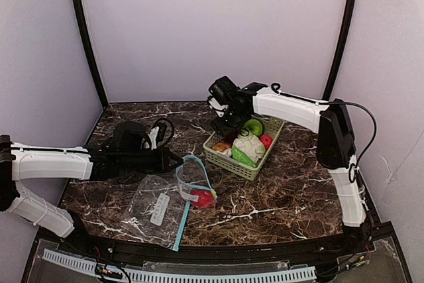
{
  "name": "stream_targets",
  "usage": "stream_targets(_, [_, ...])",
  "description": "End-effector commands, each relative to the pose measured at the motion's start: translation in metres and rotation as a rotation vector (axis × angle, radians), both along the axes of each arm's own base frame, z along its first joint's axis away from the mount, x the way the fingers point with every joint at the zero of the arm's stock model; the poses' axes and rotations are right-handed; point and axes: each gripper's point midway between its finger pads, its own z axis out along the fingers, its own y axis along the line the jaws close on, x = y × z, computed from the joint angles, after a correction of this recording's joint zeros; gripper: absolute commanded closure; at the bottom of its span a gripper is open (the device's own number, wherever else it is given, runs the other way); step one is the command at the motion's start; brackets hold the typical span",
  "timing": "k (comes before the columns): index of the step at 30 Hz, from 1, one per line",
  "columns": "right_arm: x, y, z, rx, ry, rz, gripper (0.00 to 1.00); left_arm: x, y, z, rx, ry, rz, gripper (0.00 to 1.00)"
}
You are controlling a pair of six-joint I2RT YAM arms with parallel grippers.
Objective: Place the food in the zip-top bag and seal the zipper
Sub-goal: Pick up the fake fruit from the bin.
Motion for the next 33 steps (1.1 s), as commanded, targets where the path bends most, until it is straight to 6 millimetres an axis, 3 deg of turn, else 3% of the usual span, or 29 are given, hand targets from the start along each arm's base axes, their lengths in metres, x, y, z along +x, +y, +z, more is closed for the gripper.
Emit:
stream_targets(1, [0.008,-0.007,-0.007,-0.031,-0.002,-0.026,0.36,0.002,-0.001,0.003,0.002,0.004,-0.004,0.99])
stream_targets(5, [0.008,-0.006,-0.002,-0.012,-0.005,-0.026,0.43,0.002,0.000,0.001,0.013,0.010,0.001,0.99])
stream_targets(9, [0.005,-0.004,0.017,0.037,-0.030,-0.015,0.45,0.002,0.003,-0.002,0.028,0.019,0.012,0.99])
stream_targets(19, [-0.026,0.004,0.114,0.318,-0.083,0.043,0.50,0.001,0.002,-0.003,0.037,0.028,-0.011,0.99])
stream_targets(24, [-0.061,0.001,0.162,0.485,-0.085,0.104,0.51,0.000,0.002,0.001,0.023,0.025,-0.016,0.99])
stream_targets(29, [-0.113,0.006,0.179,0.639,-0.029,0.217,0.51,0.001,0.004,0.005,0.020,0.024,-0.012,0.99])
stream_targets(33, [-0.158,0.023,0.182,0.718,0.013,0.316,0.51,0.001,0.005,0.009,0.014,0.017,-0.016,0.99])
